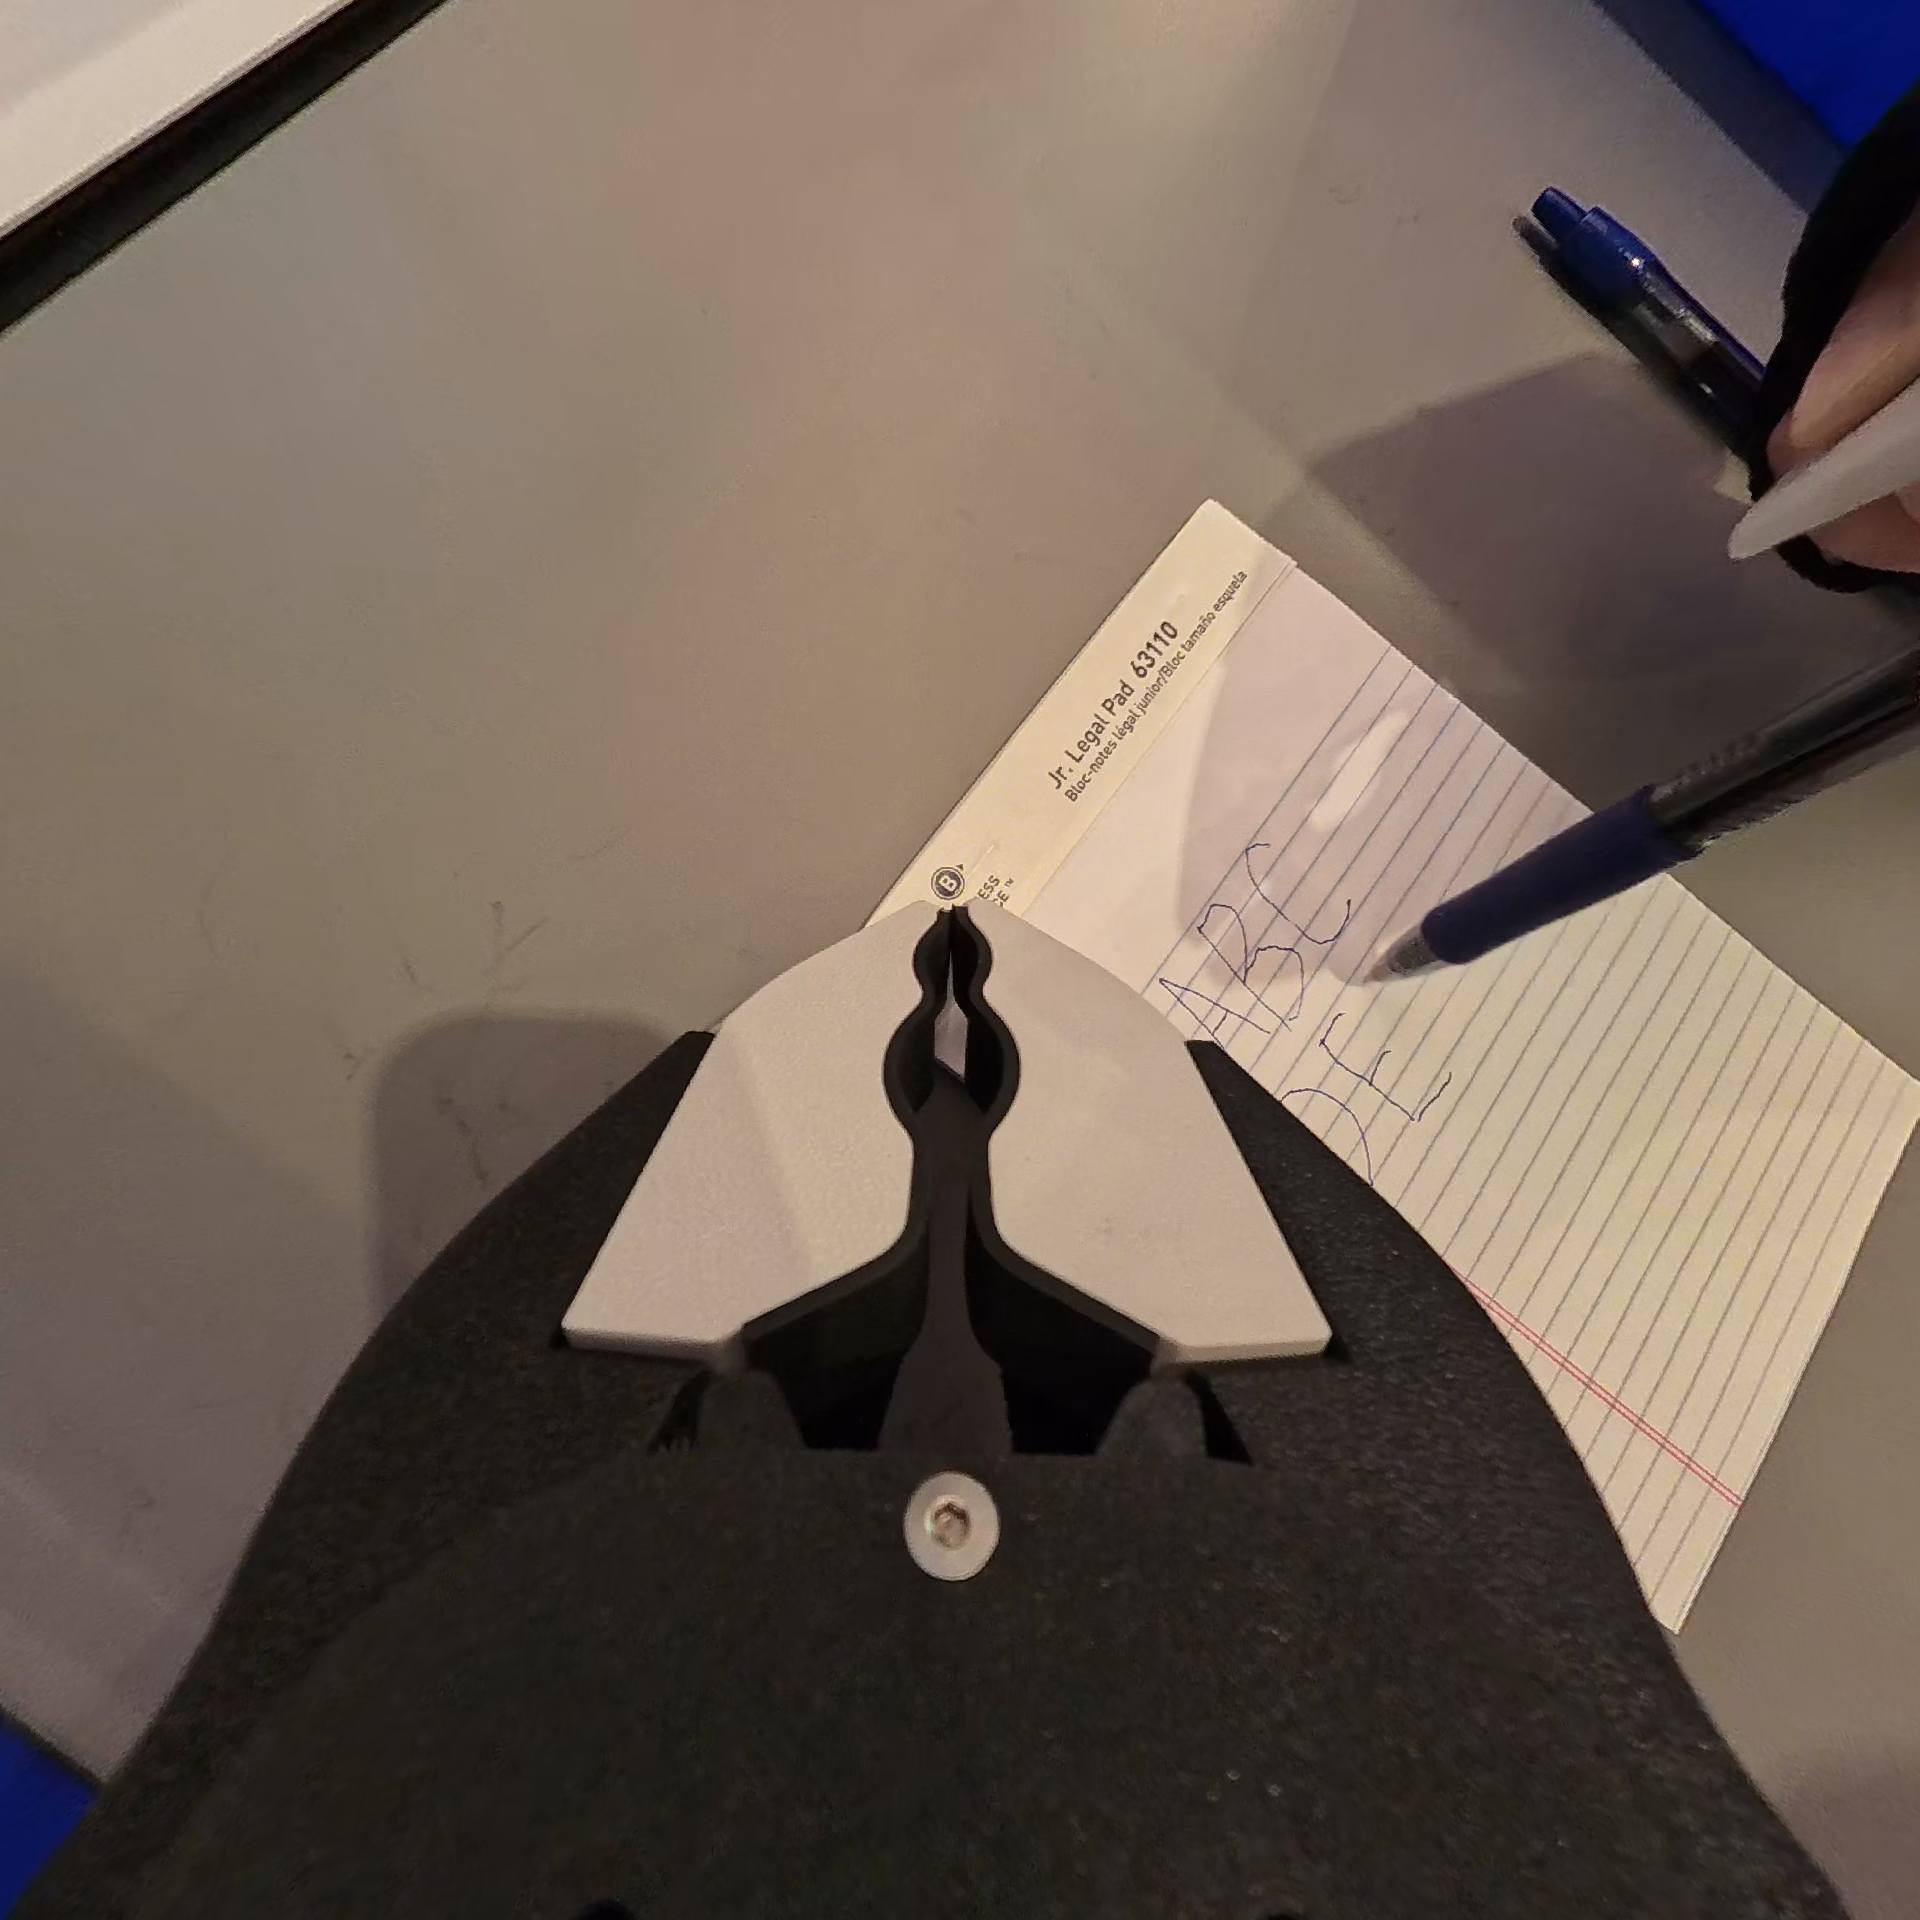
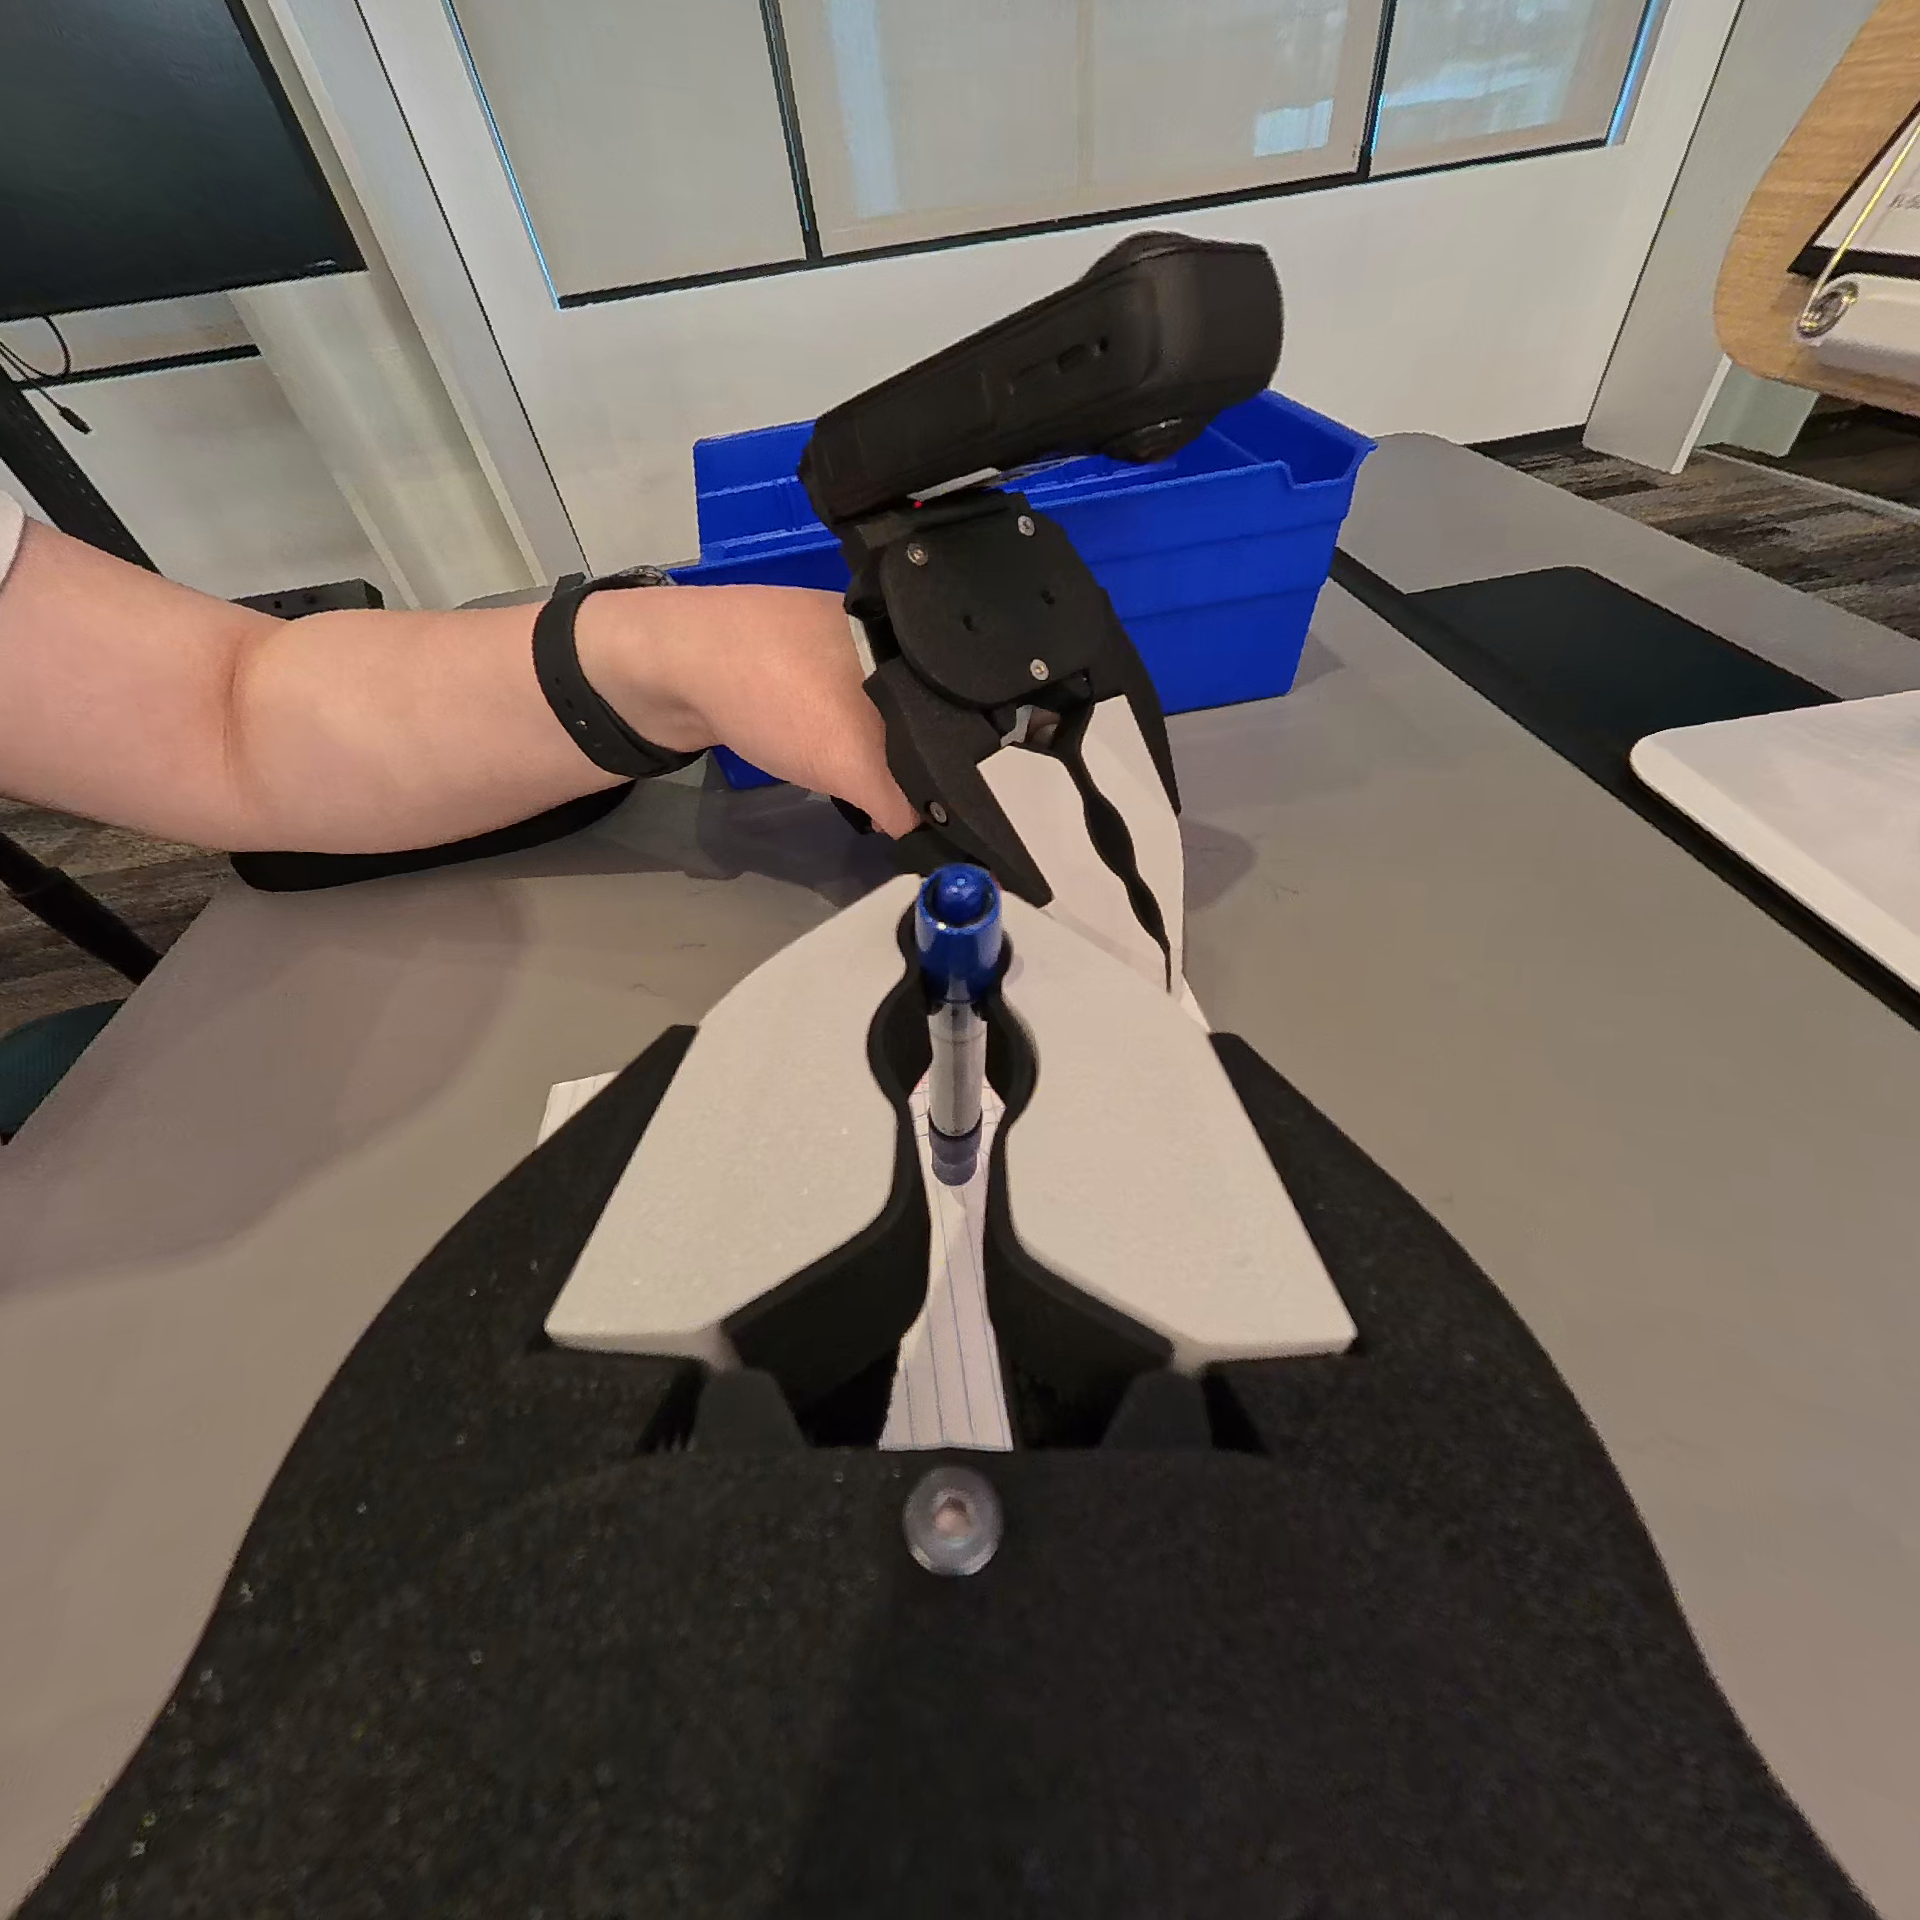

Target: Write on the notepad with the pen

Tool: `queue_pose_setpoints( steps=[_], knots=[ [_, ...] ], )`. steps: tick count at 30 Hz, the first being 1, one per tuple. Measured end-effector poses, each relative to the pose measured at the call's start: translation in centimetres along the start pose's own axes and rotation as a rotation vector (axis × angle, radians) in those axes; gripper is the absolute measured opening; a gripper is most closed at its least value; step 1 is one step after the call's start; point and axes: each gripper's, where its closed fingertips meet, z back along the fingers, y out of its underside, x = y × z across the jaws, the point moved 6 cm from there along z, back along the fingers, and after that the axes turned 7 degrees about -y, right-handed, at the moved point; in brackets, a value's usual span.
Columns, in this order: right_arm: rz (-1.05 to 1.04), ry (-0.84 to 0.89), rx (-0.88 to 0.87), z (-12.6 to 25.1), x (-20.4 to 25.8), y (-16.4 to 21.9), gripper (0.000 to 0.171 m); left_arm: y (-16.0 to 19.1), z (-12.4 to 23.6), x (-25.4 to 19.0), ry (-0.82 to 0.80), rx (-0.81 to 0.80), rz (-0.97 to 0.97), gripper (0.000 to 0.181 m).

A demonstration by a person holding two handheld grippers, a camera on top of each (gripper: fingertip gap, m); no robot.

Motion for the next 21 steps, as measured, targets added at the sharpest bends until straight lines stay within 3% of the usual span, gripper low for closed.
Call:
queue_pose_setpoints(
  steps=[21],
  knots=[
    [-0.046, -0.119, 0.056, -0.2, 0.9, 0.2, 0.005, 0.0, 0.0, 0.0, 0.0, -0.001, 0.0, 0.0]
  ],
)
